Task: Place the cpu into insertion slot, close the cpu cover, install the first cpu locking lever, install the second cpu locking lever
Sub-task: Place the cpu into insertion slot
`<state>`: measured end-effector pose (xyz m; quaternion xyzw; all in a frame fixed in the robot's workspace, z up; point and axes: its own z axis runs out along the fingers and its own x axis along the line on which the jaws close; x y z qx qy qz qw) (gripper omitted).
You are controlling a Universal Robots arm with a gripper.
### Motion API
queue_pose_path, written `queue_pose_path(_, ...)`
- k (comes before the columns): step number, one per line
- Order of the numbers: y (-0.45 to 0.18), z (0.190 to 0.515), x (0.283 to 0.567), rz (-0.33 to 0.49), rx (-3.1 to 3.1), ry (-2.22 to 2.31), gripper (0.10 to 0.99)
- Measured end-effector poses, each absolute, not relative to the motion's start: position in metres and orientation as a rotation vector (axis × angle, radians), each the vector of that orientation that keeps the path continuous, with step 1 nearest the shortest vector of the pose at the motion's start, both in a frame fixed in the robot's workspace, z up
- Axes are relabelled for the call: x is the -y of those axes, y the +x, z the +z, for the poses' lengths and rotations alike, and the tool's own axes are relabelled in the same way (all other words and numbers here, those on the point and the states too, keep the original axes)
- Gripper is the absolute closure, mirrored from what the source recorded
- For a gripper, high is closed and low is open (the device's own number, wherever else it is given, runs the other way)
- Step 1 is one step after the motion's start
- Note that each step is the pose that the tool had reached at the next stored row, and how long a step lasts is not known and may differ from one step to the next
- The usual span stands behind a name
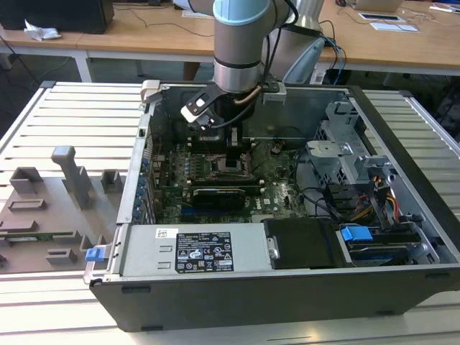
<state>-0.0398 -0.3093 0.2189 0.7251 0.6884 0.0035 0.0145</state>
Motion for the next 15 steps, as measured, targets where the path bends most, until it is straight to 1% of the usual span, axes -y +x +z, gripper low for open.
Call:
queue_pose_path(2,-0.04,0.221,0.309,0.011,-2.143,2.257,0.851)
queue_pose_path(3,-0.04,0.222,0.309,0.011,-2.143,2.257,0.851)
queue_pose_path(4,-0.04,0.223,0.309,0.011,-2.143,2.257,0.969)
queue_pose_path(5,-0.04,0.225,0.309,0.011,-2.143,2.257,0.98)
queue_pose_path(15,-0.04,0.246,0.309,0.011,-2.143,2.257,0.98)
